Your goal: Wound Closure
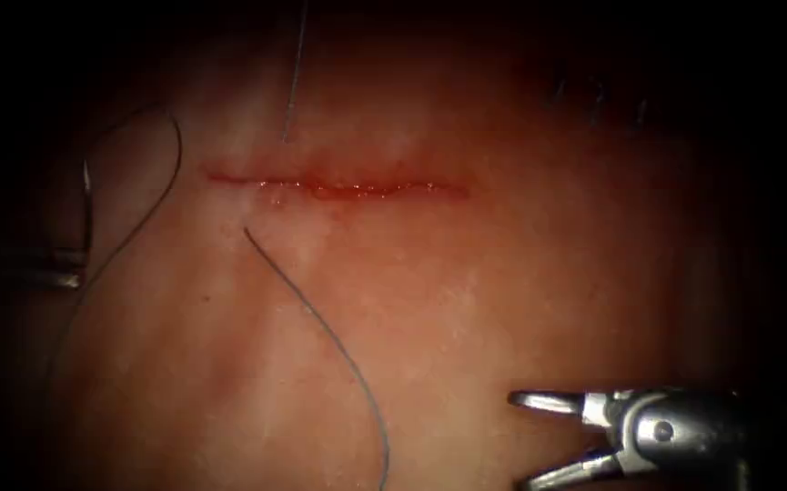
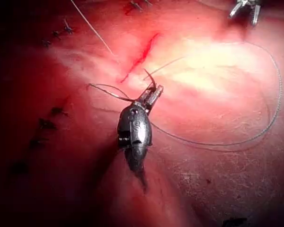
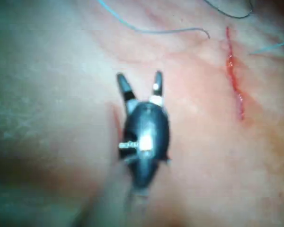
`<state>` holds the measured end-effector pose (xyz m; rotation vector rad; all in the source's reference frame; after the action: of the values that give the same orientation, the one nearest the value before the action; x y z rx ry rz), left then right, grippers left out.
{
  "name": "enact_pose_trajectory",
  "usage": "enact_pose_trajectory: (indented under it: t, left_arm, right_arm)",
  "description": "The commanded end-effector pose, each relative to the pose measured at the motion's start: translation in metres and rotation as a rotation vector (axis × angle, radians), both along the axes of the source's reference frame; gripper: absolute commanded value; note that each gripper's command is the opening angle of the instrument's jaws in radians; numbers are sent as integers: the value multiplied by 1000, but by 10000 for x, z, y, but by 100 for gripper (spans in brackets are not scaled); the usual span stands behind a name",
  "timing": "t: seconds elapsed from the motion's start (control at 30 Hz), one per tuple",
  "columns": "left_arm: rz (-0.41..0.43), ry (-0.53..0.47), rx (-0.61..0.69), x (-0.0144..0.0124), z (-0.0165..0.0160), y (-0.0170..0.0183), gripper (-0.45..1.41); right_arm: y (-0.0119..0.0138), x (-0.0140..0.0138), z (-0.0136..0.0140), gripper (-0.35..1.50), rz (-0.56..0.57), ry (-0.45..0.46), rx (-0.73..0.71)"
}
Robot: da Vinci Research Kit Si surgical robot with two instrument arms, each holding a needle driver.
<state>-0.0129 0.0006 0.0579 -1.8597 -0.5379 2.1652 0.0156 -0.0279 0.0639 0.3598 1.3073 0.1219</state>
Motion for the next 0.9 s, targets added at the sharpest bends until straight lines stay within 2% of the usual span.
enact_pose_trajectory:
  t: [0.03,0.23,0.5,0.7,0.9]
  left_arm:
    - [-1,0,-2,-5,7,1,-45]
    - [-1,0,-2,-6,6,0,-45]
    - [-3,1,0,-7,5,1,-45]
    - [-8,5,5,-5,-2,4,-45]
    - [-10,6,11,-3,-10,7,-45]
  right_arm:
    - [12,20,17,113,20,-9,-3]
    - [51,70,58,113,92,-52,-16]
    - [92,137,104,113,148,-33,-65]
    - [99,182,121,111,133,-19,-71]
    - [100,214,133,108,130,-17,-87]
